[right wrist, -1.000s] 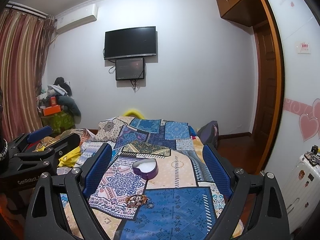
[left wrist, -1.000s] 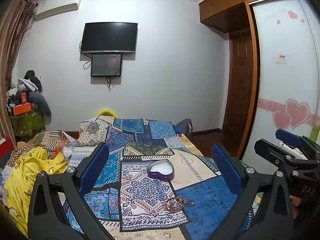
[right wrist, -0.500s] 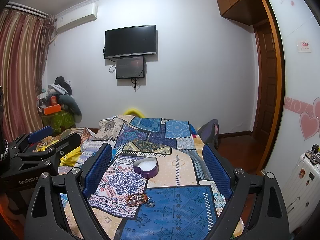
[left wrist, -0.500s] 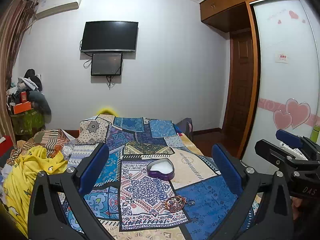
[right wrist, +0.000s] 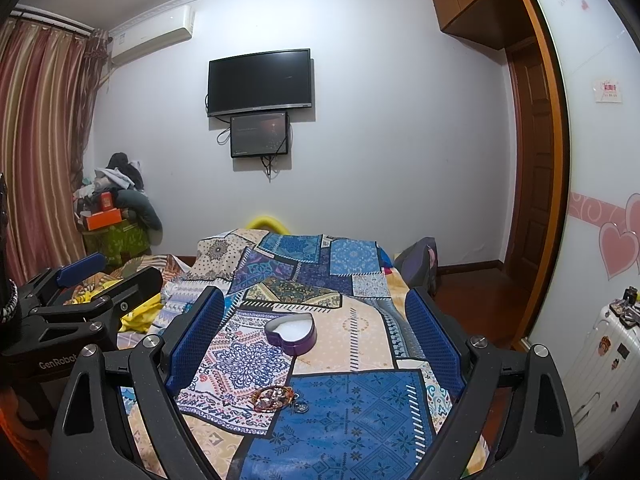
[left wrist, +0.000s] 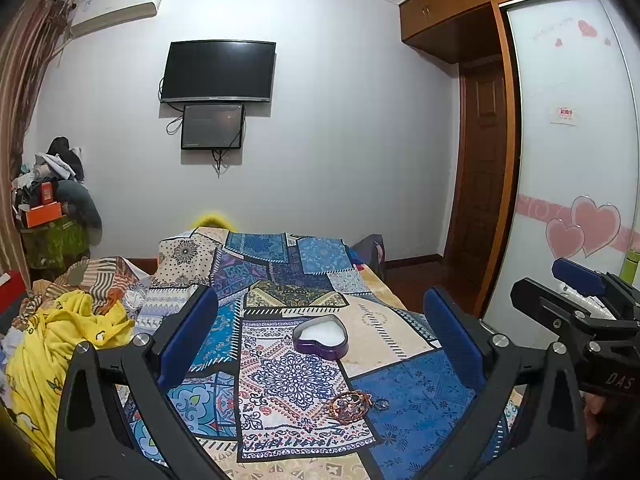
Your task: Organize jewelry
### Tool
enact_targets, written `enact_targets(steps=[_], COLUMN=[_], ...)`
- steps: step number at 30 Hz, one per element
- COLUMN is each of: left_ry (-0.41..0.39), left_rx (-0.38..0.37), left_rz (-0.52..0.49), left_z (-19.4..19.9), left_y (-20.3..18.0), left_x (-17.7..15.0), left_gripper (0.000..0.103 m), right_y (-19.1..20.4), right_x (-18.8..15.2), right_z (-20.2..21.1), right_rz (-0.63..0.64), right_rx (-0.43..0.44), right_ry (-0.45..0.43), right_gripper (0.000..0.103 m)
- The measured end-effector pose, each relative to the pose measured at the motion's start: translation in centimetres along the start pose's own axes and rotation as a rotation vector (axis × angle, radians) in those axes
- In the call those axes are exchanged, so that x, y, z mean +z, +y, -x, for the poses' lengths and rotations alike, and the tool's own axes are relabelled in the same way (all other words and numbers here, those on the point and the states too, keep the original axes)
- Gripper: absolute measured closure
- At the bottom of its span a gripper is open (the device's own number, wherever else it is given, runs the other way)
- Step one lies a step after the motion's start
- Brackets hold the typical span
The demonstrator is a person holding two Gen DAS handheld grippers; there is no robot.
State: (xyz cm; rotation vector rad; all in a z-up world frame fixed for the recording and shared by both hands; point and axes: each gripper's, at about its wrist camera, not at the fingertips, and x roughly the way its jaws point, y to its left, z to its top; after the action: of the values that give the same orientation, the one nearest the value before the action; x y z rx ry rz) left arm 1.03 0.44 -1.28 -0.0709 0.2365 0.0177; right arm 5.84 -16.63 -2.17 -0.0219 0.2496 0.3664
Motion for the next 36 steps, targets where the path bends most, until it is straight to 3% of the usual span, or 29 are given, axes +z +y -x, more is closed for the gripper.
enact_targets(steps=[15, 23, 26, 31, 33, 36], left_ry=[0.024, 0.099, 0.142, 0.262, 0.315, 0.413], left_rx=[-0.005, 0.000, 0.029, 0.025, 0.016, -0.011], left_rz=[0.006, 0.023, 0.024, 0.025, 0.023, 0.039], left_z=[-1.0, -3.9, -5.5, -8.8, -10.0, -12.0], left_y=[0.1, 1.1, 1.7, 3.0, 3.2, 3.6], left_x=[-0.1, -0.9, -1.7, -3.9, -5.0, -7.0], left_gripper=[0.000, 0.000, 0.002, 0.015, 0.020, 0.027], right_y=[-0.3, -0.9, -1.7, -2.4, -2.4, -2.9], right_x=[-0.6, -1.6, -2.8, -4.6, -5.2, -6.0], right_z=[-0.8, -2.8, -4.6, -6.8, -7.4, -8.6], right_rz=[0.002, 0.000, 0.000, -0.001, 0.003, -0.005], right_rx=[-0.001, -0.023, -0.040, -0.050, -0.040, -0.001], right_ry=[0.022, 0.081, 0.135, 0.226, 0.262, 0.324], right_gripper=[0.013, 0.013, 0.013, 0.013, 0.018, 0.033])
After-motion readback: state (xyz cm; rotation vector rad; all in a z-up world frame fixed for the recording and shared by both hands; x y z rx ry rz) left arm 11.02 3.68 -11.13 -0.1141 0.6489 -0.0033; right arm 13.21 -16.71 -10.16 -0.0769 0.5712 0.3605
